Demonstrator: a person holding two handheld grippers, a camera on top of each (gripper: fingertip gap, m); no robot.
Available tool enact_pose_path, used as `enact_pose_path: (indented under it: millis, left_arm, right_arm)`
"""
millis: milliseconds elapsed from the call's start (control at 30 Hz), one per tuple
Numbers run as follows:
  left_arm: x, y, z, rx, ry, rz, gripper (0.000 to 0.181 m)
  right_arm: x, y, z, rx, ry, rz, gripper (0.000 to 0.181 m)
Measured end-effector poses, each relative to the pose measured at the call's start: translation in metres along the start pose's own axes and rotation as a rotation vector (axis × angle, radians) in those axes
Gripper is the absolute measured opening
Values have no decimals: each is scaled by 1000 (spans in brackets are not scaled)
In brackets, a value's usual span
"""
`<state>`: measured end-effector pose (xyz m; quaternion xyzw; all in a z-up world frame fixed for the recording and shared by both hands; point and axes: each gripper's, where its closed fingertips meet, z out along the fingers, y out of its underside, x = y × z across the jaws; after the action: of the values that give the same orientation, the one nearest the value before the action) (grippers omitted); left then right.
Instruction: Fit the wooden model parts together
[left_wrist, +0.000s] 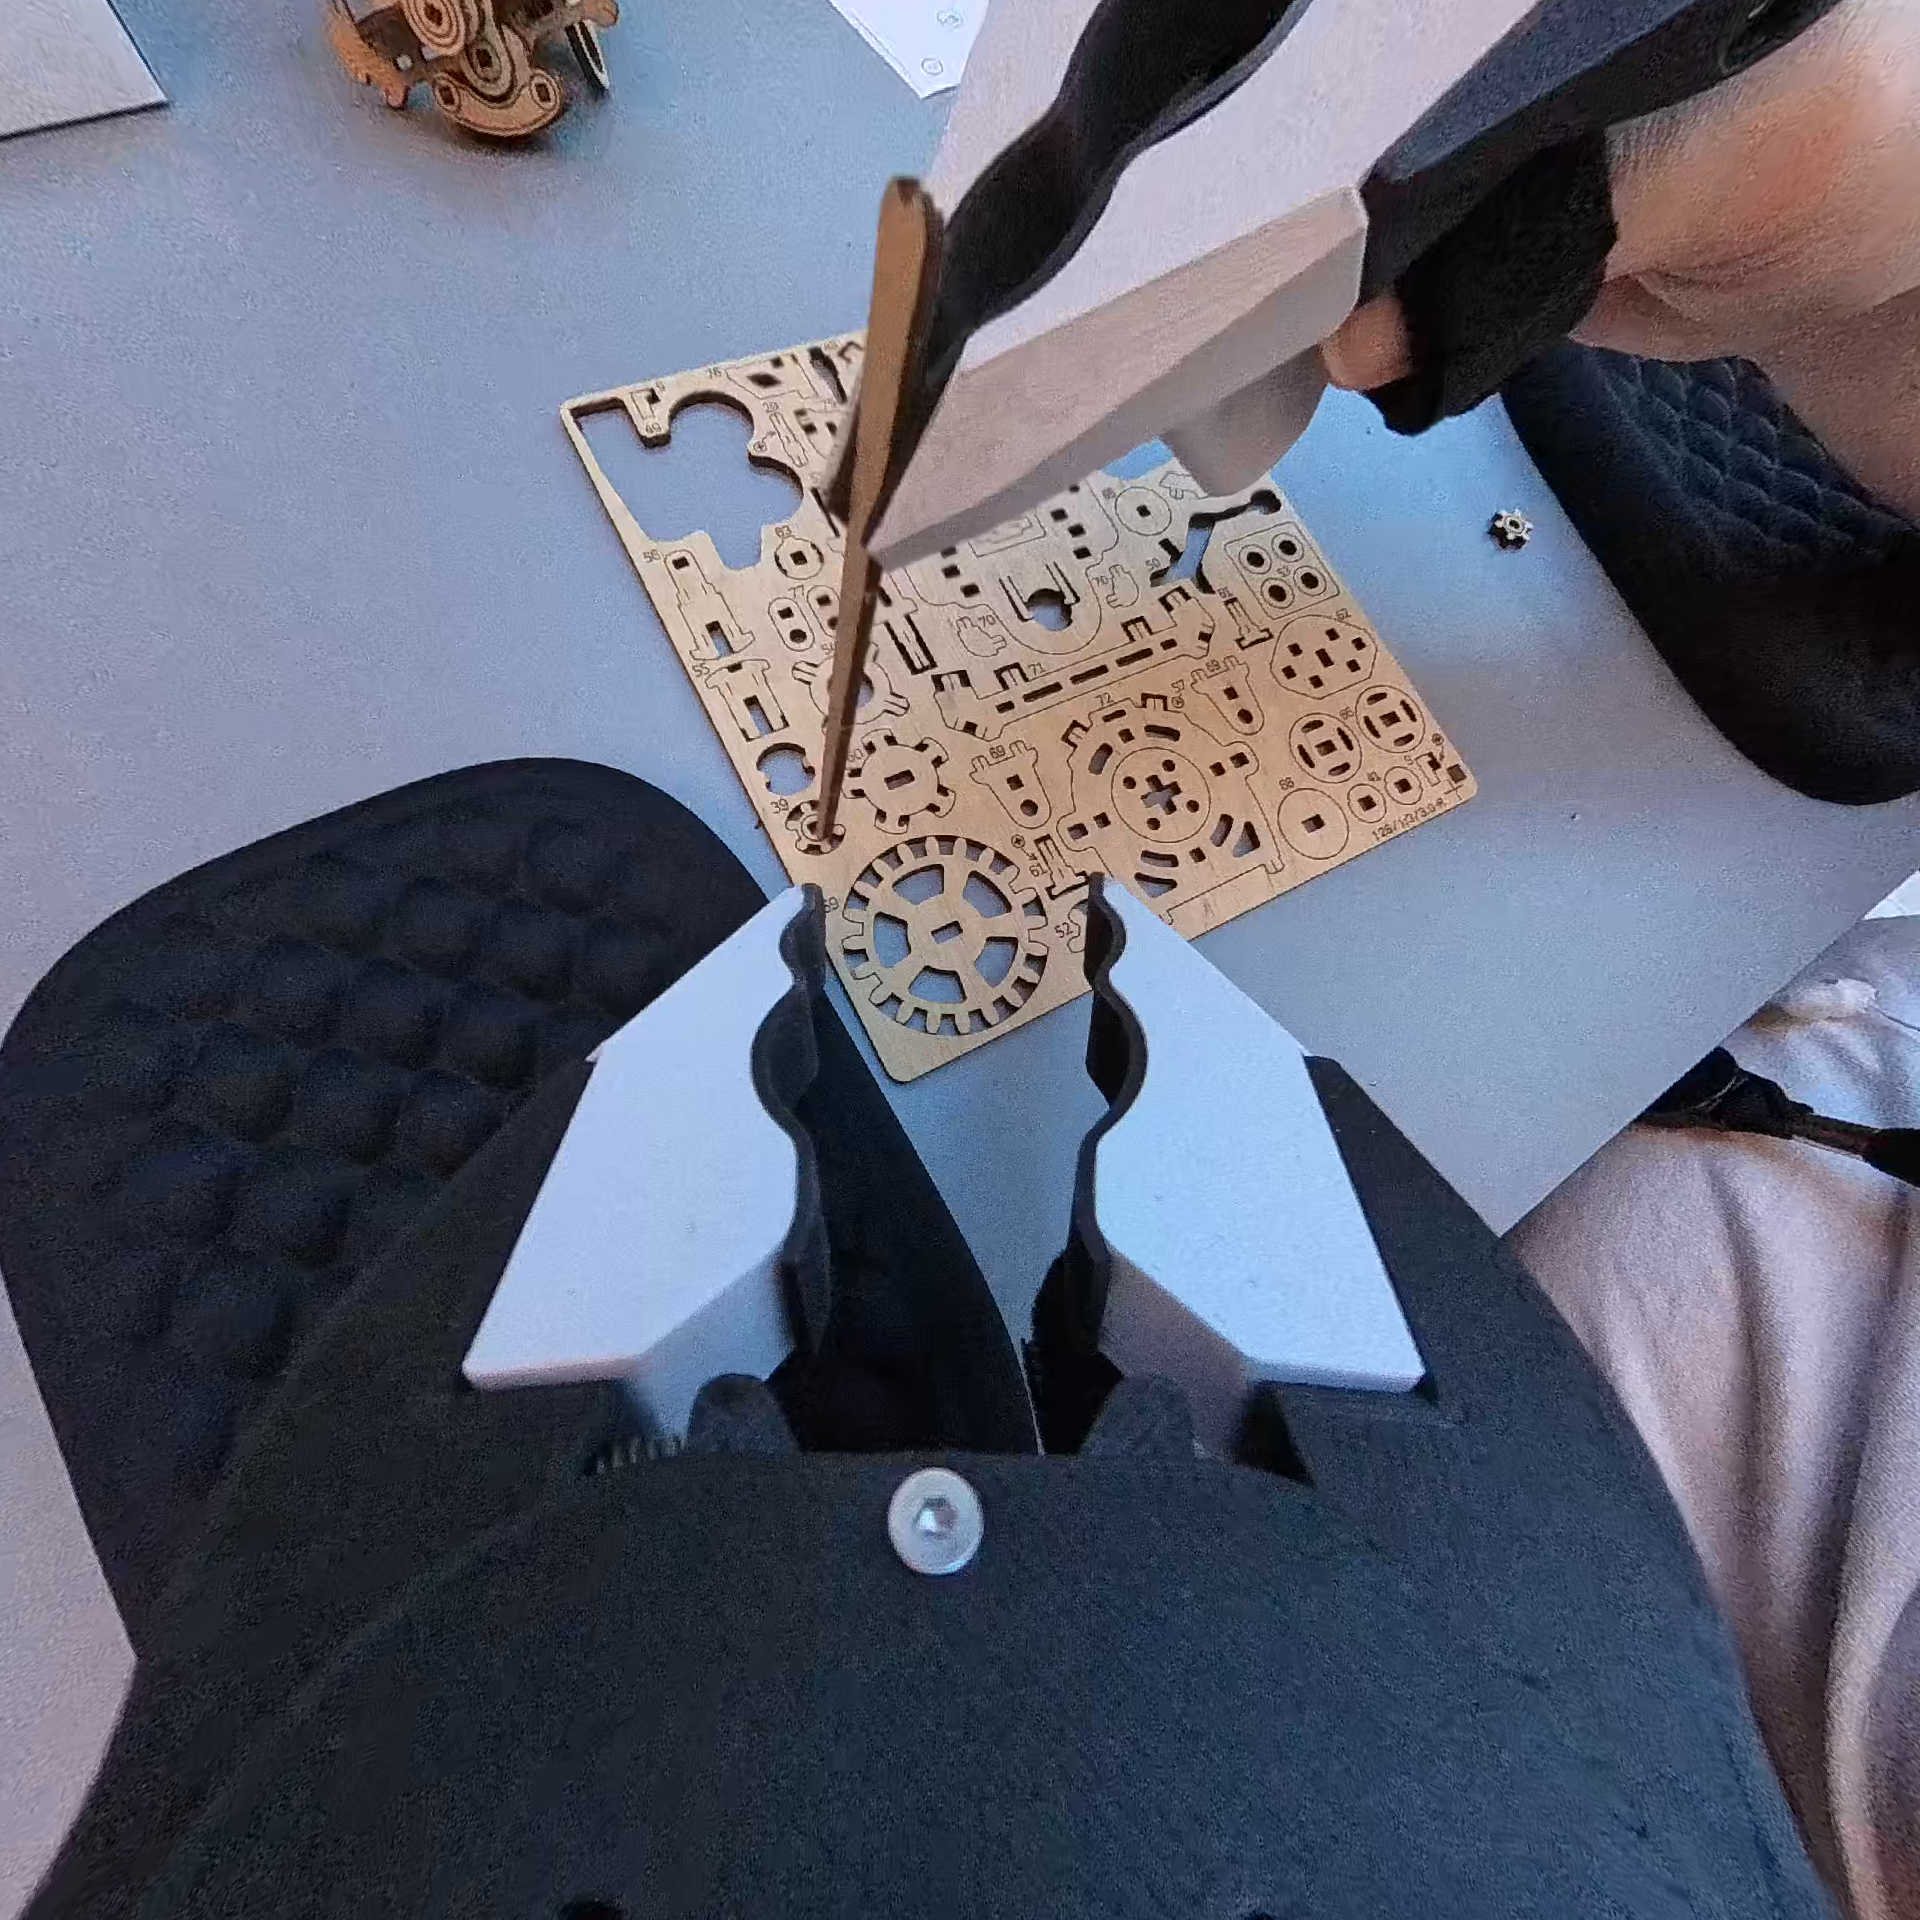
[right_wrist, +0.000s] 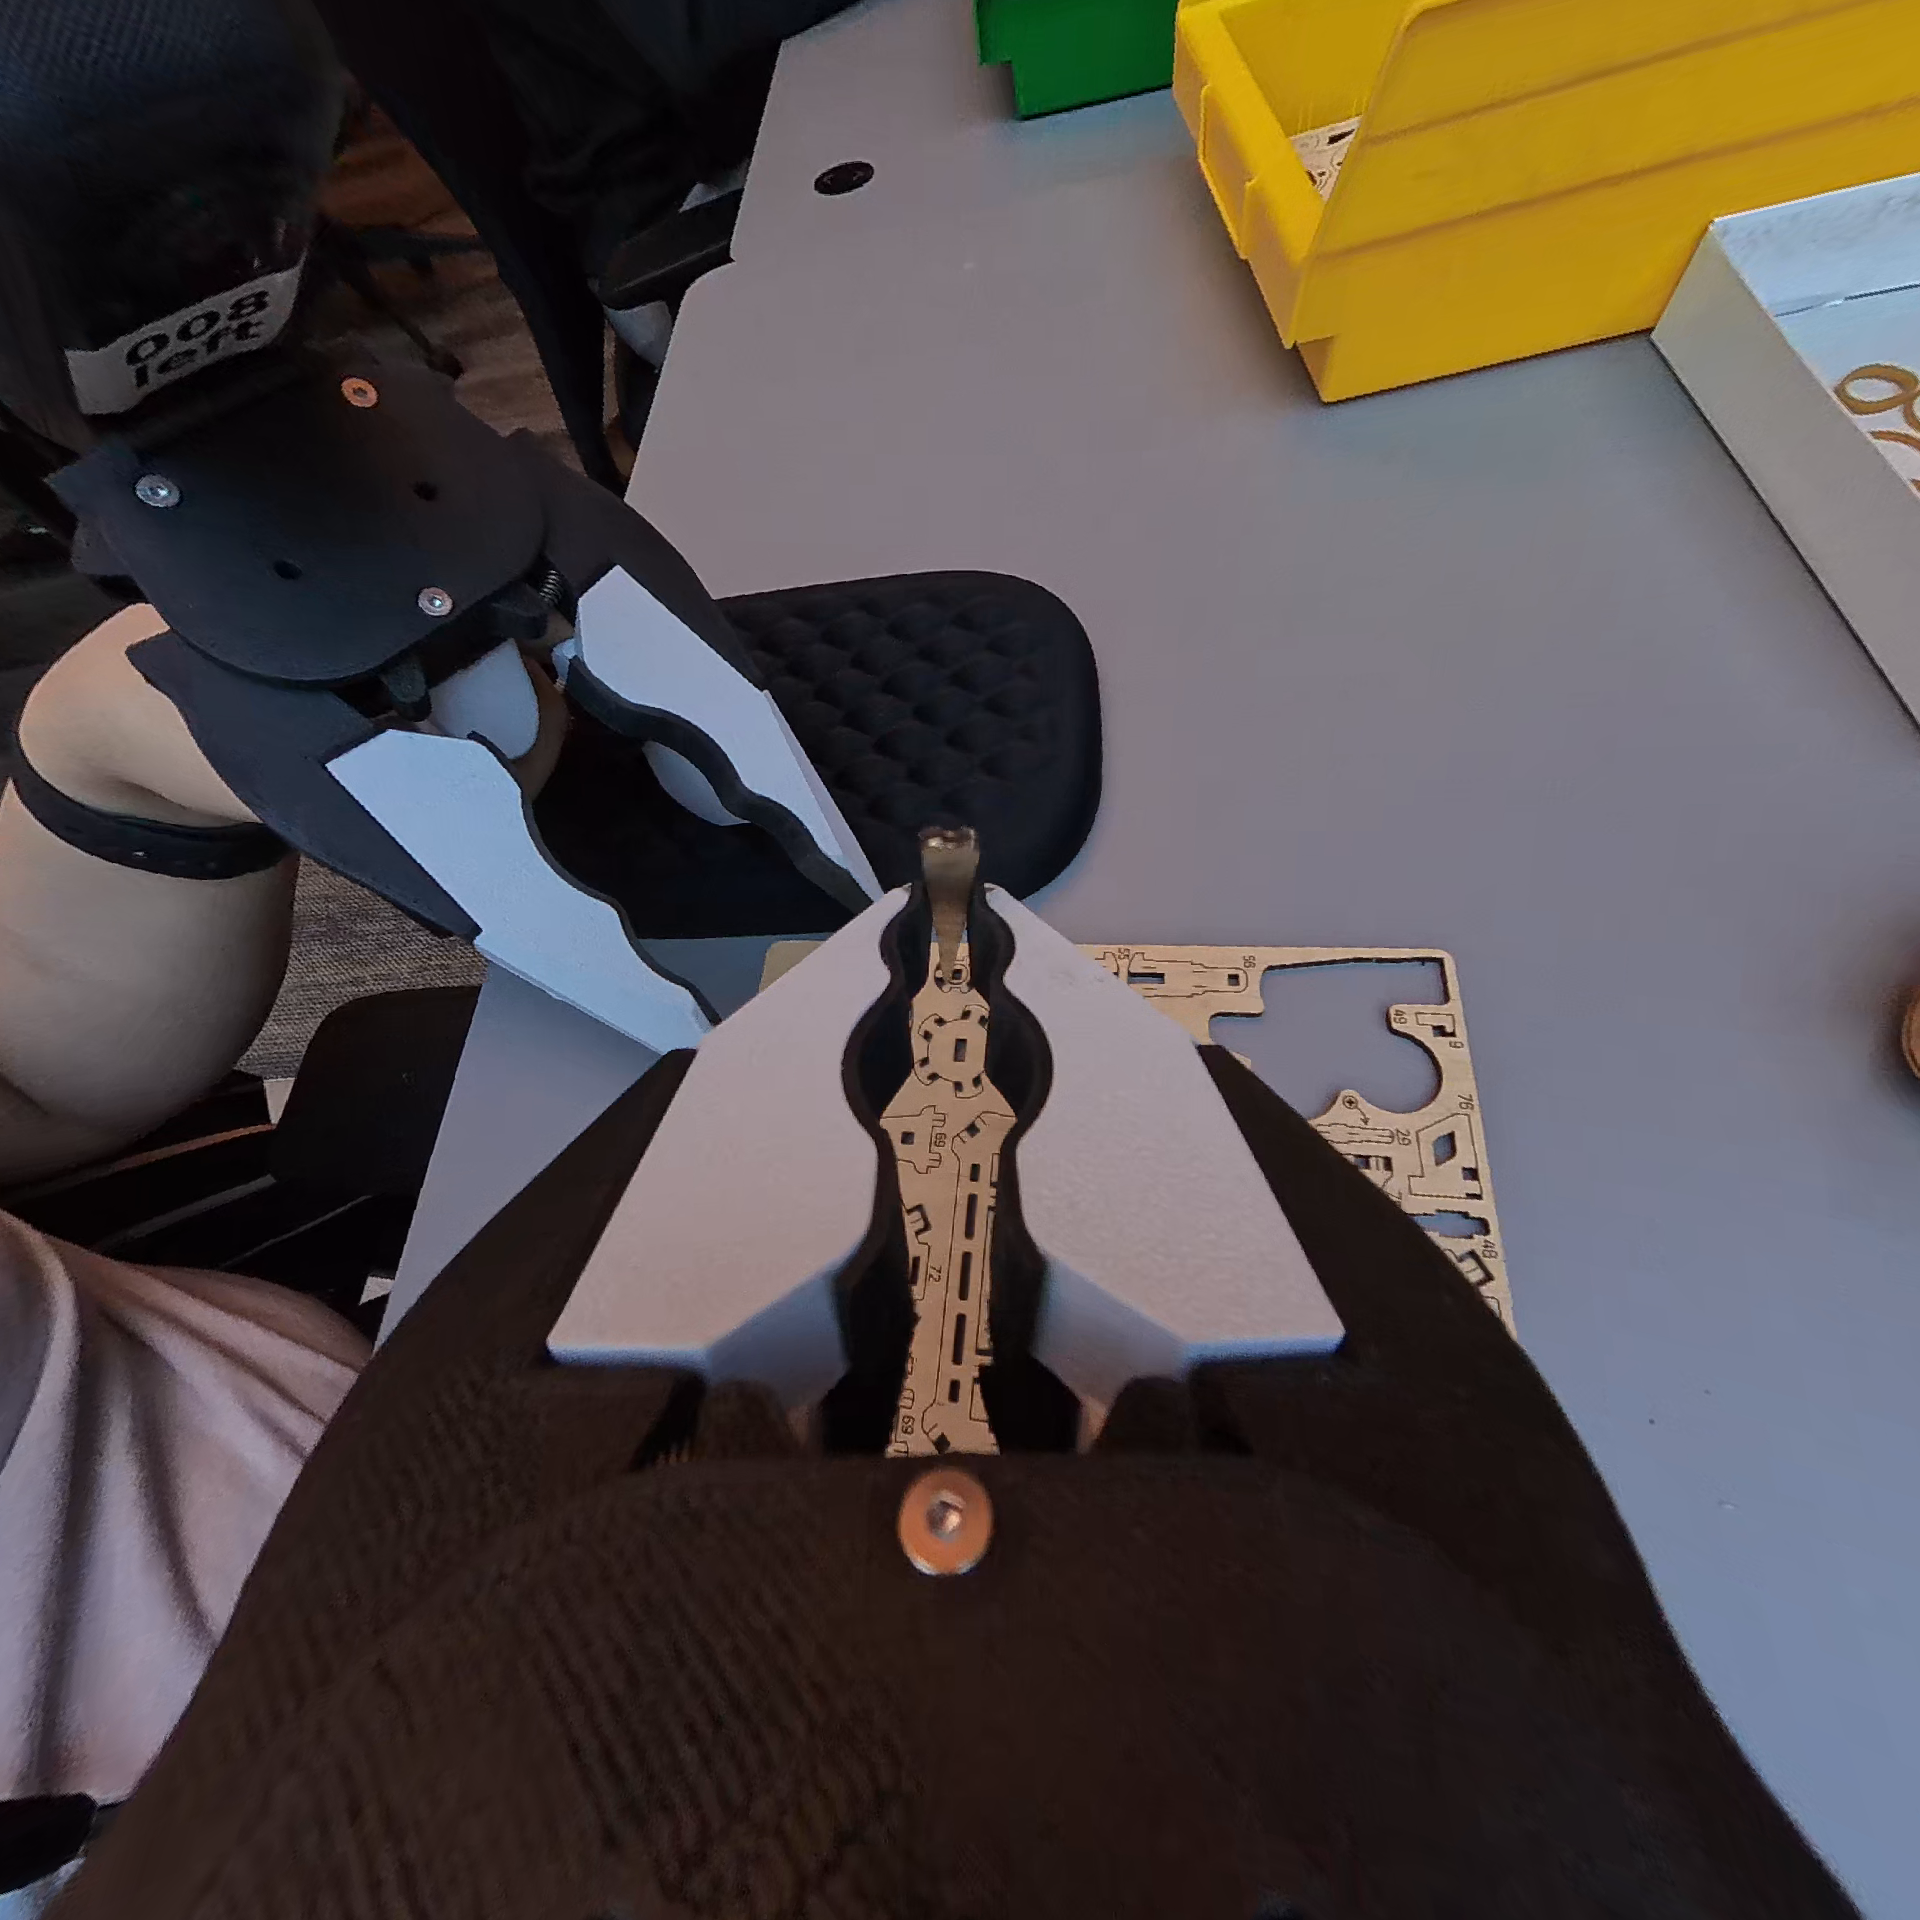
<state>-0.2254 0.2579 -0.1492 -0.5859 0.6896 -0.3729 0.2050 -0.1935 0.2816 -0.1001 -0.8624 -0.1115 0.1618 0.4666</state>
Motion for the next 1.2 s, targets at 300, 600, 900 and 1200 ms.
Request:
enact_pose_path:
  millis: [300, 600, 900, 1200]
  left_arm:
    - [0, 1, 0, -4, -1, 4, 49]
    - [-1, -2, -2, 24, 16, -32, 48]
    - [4, -8, -7, 72, 124, -105, 55]
    - [24, -4, -17, 37, 150, -54, 51]
  right_arm:
    - [1, 0, 3, -44, -2, -41, 6]
    - [-13, -5, 20, -231, 37, -193, 5]
    - [-12, -19, -44, 226, -127, 67, 5]
    - [-16, 5, -9, 16, -58, -89, 6]
